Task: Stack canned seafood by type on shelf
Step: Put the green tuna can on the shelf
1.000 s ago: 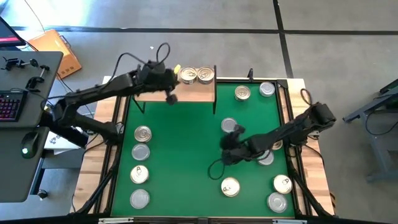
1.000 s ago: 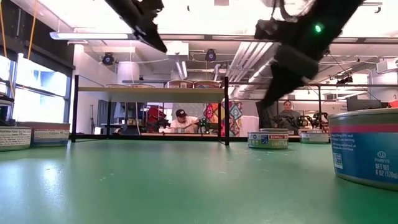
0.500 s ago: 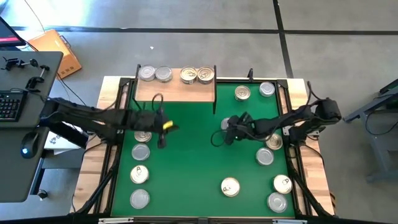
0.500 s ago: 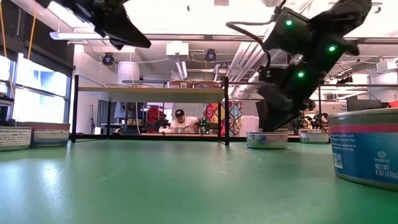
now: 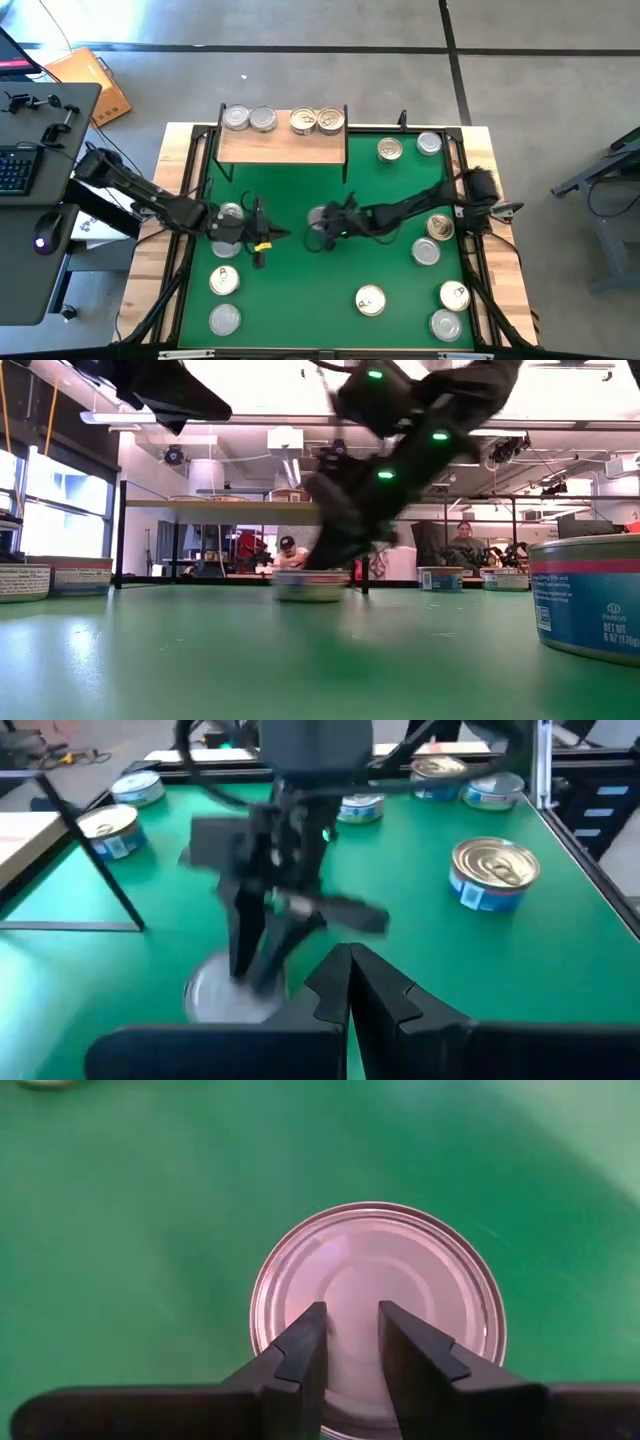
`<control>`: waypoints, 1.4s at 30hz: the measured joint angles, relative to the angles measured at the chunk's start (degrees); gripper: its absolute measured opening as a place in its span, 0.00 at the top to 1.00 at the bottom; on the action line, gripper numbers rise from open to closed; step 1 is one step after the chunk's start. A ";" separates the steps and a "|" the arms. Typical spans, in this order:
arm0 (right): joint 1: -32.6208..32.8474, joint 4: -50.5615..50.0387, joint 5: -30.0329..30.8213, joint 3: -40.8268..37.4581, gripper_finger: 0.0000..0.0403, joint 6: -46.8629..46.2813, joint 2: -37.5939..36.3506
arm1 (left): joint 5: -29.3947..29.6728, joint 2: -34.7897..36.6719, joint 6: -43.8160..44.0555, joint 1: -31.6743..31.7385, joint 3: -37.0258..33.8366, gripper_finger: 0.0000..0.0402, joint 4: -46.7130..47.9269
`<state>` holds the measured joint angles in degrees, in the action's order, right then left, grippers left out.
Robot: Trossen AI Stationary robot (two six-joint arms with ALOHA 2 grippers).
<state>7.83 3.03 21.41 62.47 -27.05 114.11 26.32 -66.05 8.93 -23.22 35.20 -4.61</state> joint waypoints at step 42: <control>13.77 -20.76 4.08 19.14 0.61 24.80 3.14 | -13.22 -25.72 6.40 15.40 0.20 1.00 -4.12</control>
<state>21.60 -17.74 25.49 81.60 -2.25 117.25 13.09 -91.77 15.33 -7.82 35.40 -8.73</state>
